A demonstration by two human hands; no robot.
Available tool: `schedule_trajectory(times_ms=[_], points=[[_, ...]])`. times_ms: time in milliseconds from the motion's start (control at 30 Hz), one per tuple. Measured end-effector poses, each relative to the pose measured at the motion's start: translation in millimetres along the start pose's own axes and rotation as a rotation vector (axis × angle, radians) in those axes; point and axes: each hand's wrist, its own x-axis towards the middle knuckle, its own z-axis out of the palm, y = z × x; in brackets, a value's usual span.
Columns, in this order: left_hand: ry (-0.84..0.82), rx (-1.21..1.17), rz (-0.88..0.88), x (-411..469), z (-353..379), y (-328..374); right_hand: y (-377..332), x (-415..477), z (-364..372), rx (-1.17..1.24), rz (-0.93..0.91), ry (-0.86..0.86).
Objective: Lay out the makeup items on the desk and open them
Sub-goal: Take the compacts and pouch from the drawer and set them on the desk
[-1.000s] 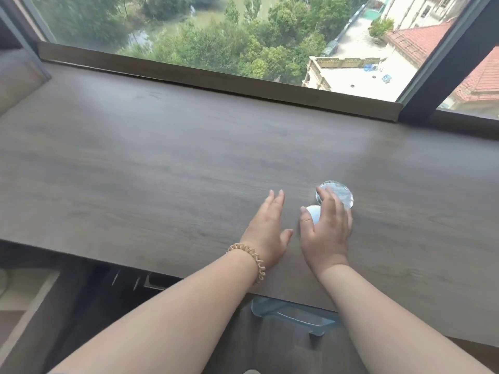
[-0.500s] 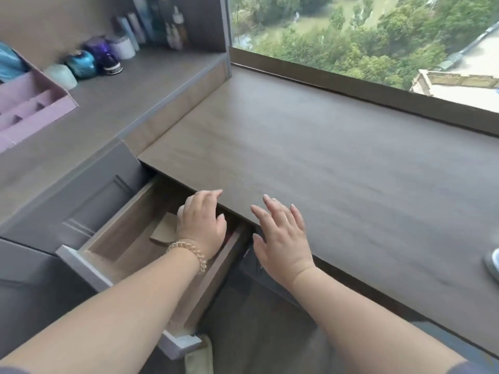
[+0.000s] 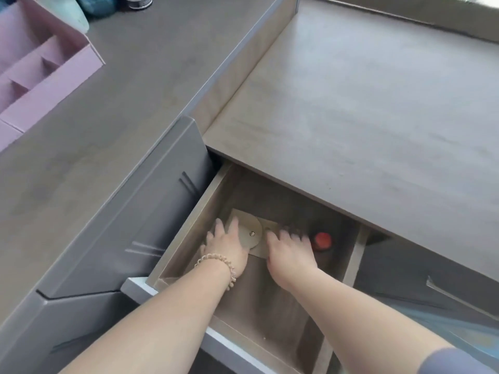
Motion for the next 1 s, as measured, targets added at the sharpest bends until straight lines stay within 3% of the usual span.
schedule_trajectory(times_ms=[167, 367, 500, 633, 733, 833, 933, 1000], points=[[0.102, -0.037, 0.011, 17, 13, -7, -6, 28, 17, 0.038, 0.085, -0.002], [0.284, -0.329, -0.046, 11, -3, -5, -8, 21, 10, 0.096, 0.089, 0.094], [0.529, -0.645, 0.193, -23, -45, -5, -3, -9, -26, 0.512, -0.002, 0.097], [0.710, -0.753, 0.489, -59, -103, 30, 18, -49, -85, 0.693, -0.101, 0.320], [0.614, -0.887, 0.545, -72, -138, 84, 48, -77, -127, 0.897, -0.067, 0.518], [0.284, -0.943, 0.536, -92, -149, 149, 95, -102, -157, 1.121, 0.060, 0.680], [-0.073, -0.822, 0.592, -121, -121, 218, 158, -132, -173, 1.176, 0.176, 0.846], [-0.136, -0.702, 0.641, -136, -94, 261, 203, -151, -171, 1.157, 0.263, 0.868]])
